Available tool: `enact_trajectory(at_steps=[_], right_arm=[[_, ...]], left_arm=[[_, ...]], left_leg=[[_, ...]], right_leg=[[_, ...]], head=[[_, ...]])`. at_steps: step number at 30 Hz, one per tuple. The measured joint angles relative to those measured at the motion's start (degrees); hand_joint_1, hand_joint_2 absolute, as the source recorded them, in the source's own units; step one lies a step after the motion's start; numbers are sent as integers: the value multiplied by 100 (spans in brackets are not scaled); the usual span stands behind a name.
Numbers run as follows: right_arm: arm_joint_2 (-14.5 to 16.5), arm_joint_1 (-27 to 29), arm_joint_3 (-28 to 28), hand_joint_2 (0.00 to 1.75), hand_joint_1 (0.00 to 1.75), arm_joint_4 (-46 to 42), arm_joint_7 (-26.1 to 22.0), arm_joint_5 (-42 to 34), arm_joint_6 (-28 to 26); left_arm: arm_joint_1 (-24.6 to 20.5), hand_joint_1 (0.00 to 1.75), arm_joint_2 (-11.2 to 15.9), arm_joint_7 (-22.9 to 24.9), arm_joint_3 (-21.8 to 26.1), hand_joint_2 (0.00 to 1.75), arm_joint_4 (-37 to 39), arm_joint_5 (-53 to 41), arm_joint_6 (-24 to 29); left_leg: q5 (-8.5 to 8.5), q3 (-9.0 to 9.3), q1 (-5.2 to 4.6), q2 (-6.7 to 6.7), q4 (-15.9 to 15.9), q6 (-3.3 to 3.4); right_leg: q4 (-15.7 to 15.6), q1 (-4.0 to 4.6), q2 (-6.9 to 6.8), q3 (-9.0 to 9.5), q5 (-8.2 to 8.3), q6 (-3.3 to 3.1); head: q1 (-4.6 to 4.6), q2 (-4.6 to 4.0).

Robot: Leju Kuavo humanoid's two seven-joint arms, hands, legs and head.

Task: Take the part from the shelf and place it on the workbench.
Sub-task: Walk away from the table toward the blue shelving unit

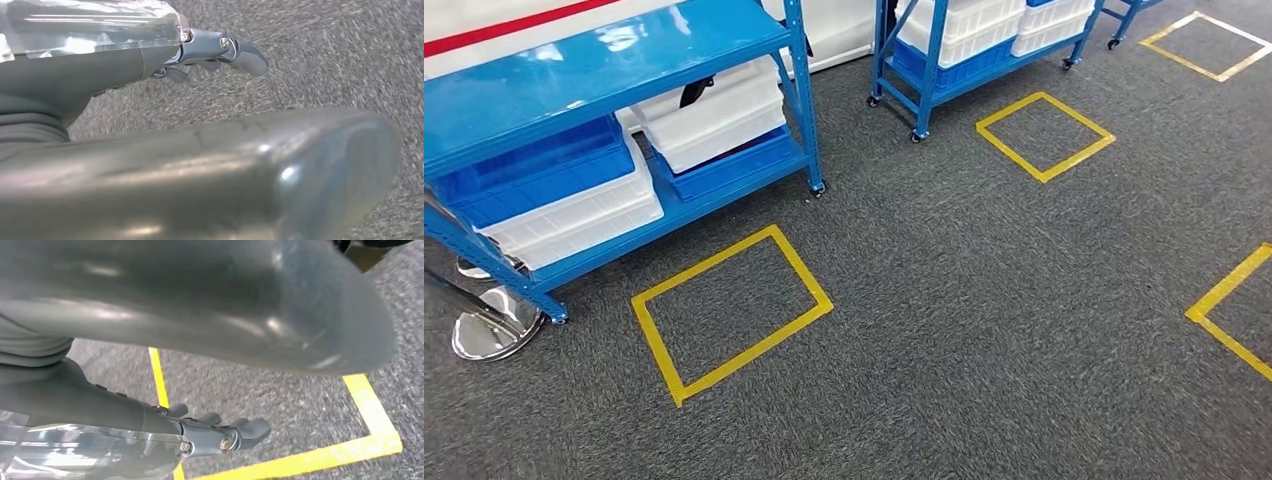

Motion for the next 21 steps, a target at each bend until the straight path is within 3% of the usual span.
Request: enact_trajectory(at_steps=[2, 3, 5, 7, 9, 11, 13, 15, 17, 18, 19, 20, 21], right_arm=[[0, 12, -2, 0, 0, 0, 13, 0, 4], [0, 12, -3, 0, 0, -1, 16, 0, 5], [1, 5, -4, 0, 0, -1, 21, 0, 6], [3, 2, -4, 0, 0, -1, 23, 2, 6], [4, -10, -4, 0, 0, -1, 22, 5, 6], [6, -34, -4, 0, 0, -3, 20, 10, 5], [8, -38, -5, 0, 0, -8, 15, 18, 3], [8, -21, -6, 0, 0, -11, 12, 25, 2], [9, -8, -6, 0, 0, -13, 12, 31, 2], [9, -4, -6, 0, 0, -14, 11, 34, 2], [9, -1, -6, 0, 0, -17, 10, 38, 2], [9, 4, -7, 0, 0, -22, 10, 41, 2], [9, 11, -8, 0, 0, -27, 10, 43, 2]], left_arm=[[-7, 0, -9, -2, 0, 0, 1, -1, 3], [3, 0, -14, -2, 0, 0, 2, -1, 5], [18, 0, -16, -2, 0, 0, 2, -1, 10], [3, 0, -15, -2, 0, 0, 2, 1, 7], [0, 0, -13, -2, 0, 0, 2, 2, -4], [30, 0, -10, -2, 0, 0, 2, 2, -22], [40, 0, -11, -2, 0, 0, 2, 2, -48], [17, 0, -16, -2, 0, 0, 2, 2, -72], [7, 0, -18, -2, -1, 0, 2, 1, -85], [12, 0, -19, -4, -1, 0, 2, 1, -89], [16, 0, -20, -8, -1, 0, 3, 1, -92], [18, 0, -22, -13, 0, 0, 3, 4, -97], [17, 0, -24, -19, 0, 0, 4, 8, -101]], left_leg=[[-253, -259, 6, 88, 625, -26], [-222, -247, 7, 107, 660, -29], [101, 110, 1, 203, 69, -6], [362, 512, -37, 416, -686, 66], [412, 614, -79, 493, -943, 141], [455, 610, -70, 382, -977, 202], [518, 631, -31, 280, -1044, 272], [563, 617, -11, 171, -1071, 317], [579, 583, -11, 40, -1057, 324], [580, 574, -8, -33, -1046, 320], [578, 571, -3, -109, -1030, 310], [572, 569, 5, -186, -1011, 295], [563, 559, 14, -259, -987, 268]], right_leg=[[8, 32, -172, -12, -9, -17], [14, 43, -248, -13, -14, -22], [32, 57, -388, -3, -29, -16], [57, 82, -514, 10, -55, 19], [69, 99, -611, 21, -67, 71], [70, 90, -661, 42, -76, 130], [252, 69, -452, -17, -231, 195], [854, 36, -136, -292, -599, 242], [1505, 8, -22, -604, -852, 270], [1601, -6, -8, -653, -819, 282], [1471, -22, 5, -594, -674, 291], [1157, -43, 52, -446, -459, 298], [779, -69, 183, -268, -277, 302]], head=[[-2, -1], [-3, -1], [-4, 0], [0, 0], [5, 0], [4, 0], [12, 0], [23, 0], [26, -1], [26, -1], [26, -1], [27, -1], [27, -1]])
